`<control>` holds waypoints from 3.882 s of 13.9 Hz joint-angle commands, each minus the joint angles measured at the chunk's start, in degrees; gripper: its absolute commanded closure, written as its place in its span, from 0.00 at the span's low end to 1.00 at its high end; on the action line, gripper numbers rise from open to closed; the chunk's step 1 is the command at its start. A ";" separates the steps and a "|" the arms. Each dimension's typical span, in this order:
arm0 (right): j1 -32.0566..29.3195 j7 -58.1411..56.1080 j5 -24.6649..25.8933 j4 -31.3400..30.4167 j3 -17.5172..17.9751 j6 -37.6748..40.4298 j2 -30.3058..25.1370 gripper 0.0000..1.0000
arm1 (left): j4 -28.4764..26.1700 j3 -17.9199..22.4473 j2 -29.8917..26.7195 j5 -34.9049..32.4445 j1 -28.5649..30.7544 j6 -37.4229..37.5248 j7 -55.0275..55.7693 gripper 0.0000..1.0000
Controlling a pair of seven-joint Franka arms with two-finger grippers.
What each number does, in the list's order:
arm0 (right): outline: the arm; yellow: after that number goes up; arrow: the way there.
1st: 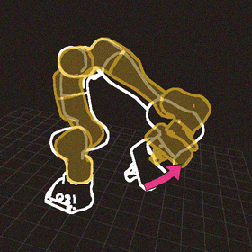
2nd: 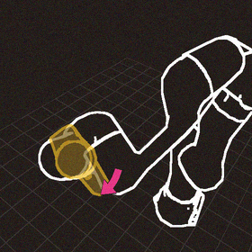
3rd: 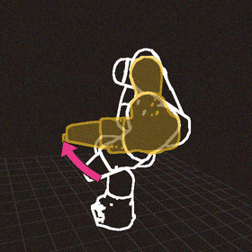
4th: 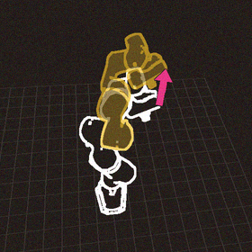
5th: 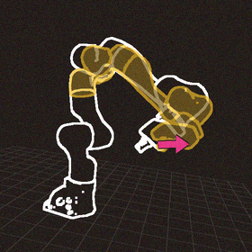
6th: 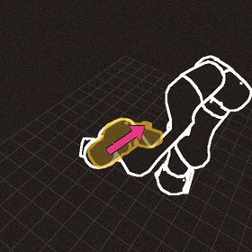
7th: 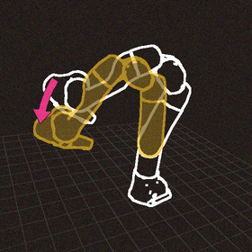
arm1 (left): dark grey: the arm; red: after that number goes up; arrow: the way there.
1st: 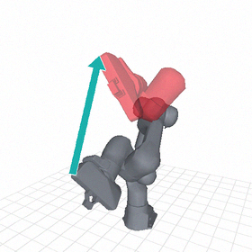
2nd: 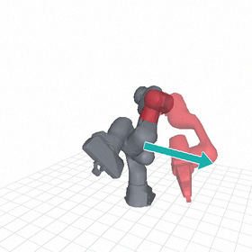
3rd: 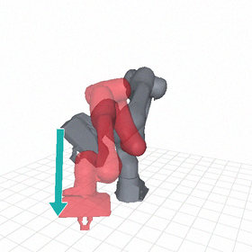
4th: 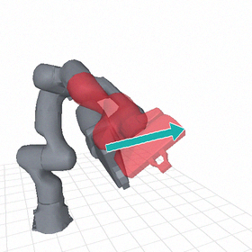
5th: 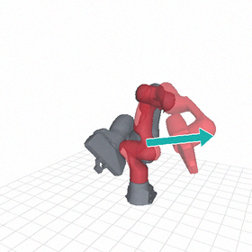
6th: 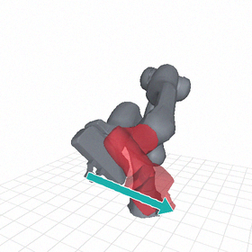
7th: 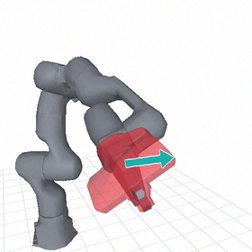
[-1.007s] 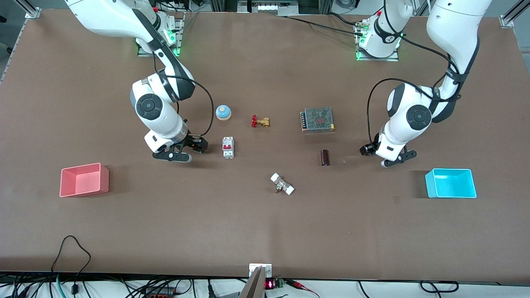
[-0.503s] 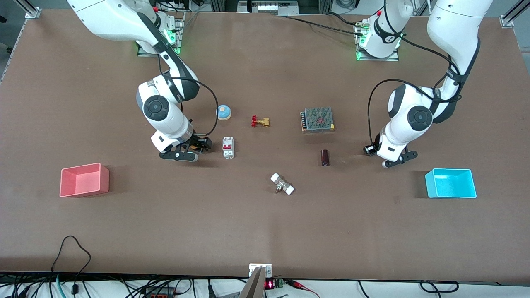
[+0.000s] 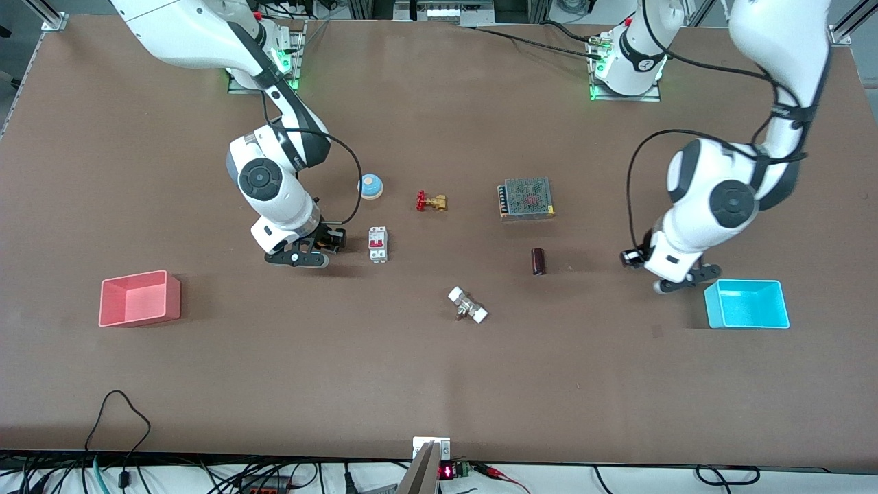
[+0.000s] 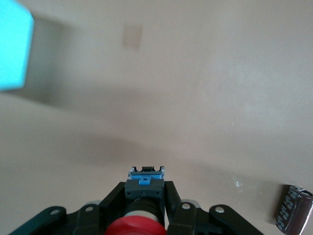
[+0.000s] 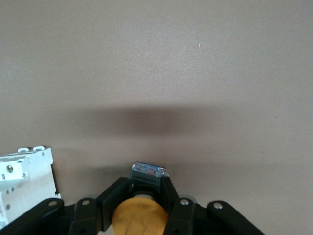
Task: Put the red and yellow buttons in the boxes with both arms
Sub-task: 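Carry the yellow button to the pink box while the left gripper carries red to cyan, then lower the yellow button into the pink box while the left gripper lowers red, then open both grippers and lift them away from the boxes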
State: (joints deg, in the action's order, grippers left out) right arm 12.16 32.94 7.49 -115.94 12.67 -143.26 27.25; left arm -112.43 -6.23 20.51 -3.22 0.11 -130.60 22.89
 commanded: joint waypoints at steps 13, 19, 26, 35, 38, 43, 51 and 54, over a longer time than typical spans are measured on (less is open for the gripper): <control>-18.20 -34.47 -2.20 12.82 0.25 20.81 -12.75 0.82 | 20.32 2.63 16.57 -5.04 16.49 0.96 -32.82 0.76; -27.88 -49.27 -6.79 19.33 -0.19 21.27 -6.52 0.81 | 20.41 2.71 18.51 -4.95 17.12 0.70 -32.55 0.75; -33.52 -63.25 -6.44 24.62 -1.06 13.21 4.91 0.81 | 20.32 2.72 20.53 -4.95 17.29 -0.80 -32.29 0.73; -34.75 -66.25 -2.66 23.83 -1.50 8.96 9.67 0.81 | 20.50 2.63 19.66 -5.04 17.29 -0.45 -32.73 0.06; -35.10 -68.43 -2.48 22.25 -1.68 8.96 10.28 0.81 | 20.50 2.45 15.80 -5.13 17.29 2.87 -32.82 0.02; -35.10 -69.15 -2.48 21.46 -1.86 8.88 11.42 0.78 | 20.58 0.79 8.25 -4.96 16.50 12.45 -32.20 0.02; -35.19 -69.06 -2.57 21.54 -1.86 8.44 12.13 0.38 | 30.42 -9.32 -1.08 -3.11 16.68 37.06 -27.37 0.00; -35.10 -68.27 -2.74 21.72 -1.86 8.52 11.52 0.27 | 30.60 -10.73 -5.99 1.89 16.94 41.29 -27.72 0.00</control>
State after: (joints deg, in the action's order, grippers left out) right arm -22.40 -35.12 4.65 -93.97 10.39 -134.42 39.56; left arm -82.13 -16.18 17.39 -4.16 16.28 -92.29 -4.82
